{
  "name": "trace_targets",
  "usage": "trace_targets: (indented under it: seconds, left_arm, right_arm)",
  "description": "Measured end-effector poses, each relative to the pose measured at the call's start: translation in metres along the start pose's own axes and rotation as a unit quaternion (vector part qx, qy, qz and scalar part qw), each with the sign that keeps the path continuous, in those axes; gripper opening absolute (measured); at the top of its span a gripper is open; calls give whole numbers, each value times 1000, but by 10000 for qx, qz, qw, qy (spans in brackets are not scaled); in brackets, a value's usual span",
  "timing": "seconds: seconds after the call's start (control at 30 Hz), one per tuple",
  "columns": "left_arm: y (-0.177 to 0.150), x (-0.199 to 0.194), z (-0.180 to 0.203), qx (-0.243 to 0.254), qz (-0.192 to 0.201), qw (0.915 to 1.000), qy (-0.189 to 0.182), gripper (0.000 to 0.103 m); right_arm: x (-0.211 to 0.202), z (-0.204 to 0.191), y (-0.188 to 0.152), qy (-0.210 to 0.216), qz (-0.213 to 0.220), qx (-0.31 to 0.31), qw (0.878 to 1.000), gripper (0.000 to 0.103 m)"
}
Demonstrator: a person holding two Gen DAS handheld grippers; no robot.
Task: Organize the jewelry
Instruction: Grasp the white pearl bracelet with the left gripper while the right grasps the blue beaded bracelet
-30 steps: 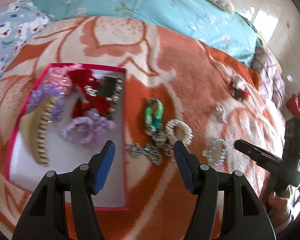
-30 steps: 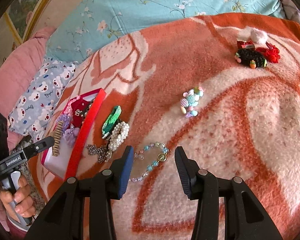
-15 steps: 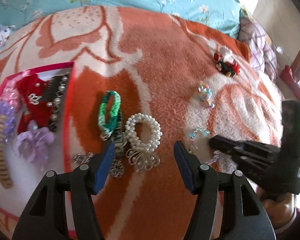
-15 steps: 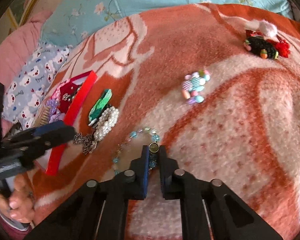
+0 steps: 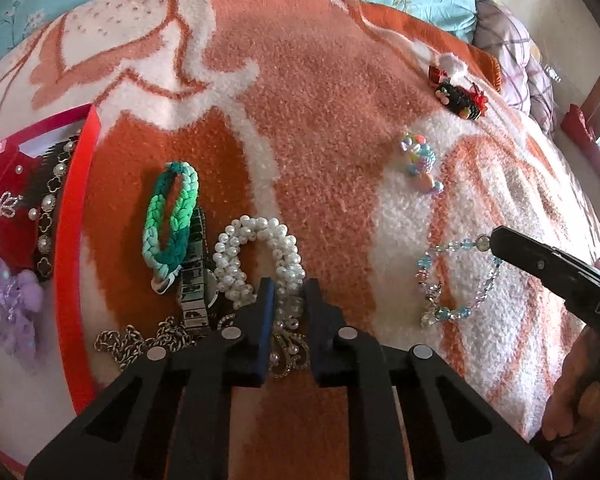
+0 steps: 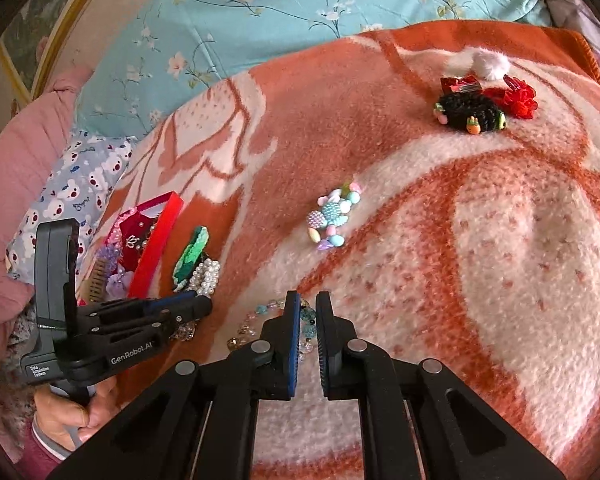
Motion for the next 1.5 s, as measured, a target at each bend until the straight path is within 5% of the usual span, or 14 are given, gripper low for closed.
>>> trace_targets:
  seconds: [0.83, 0.9, 1.1, 1.33, 1.5]
  left_arm:
    - [-15, -107, -54, -747, 968, 9925, 28, 12]
    - [-18, -113, -61, -809, 1013, 9916, 48, 0]
    - [-25, -126, -79, -960, 1174, 9884, 116, 0]
    - [-33, -122, -80, -840, 1101, 9904, -15, 0]
    - [-42, -86, -51, -403, 508, 9979, -18, 7]
  right_arm:
    - [-25, -75, 11, 420, 296, -567, 9971, 7]
    - [-24, -83, 11, 465, 287, -629, 9965, 7]
    - [-20, -110, 11, 629, 237, -821, 9944, 7]
    - [-9, -125, 3, 663, 127, -983, 9929, 7]
    - [-10, -114, 1, 625, 106, -847, 9944, 7]
Point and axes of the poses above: each gripper's, at about its wrist camera, not at the fingertips, and x roughly the way its jaws point, z to its right, y to its top, the point moved 6 cm from there along x, roughly the way its jaws point, and after that the axes turned 6 degrees about y, right-handed, at the moved point
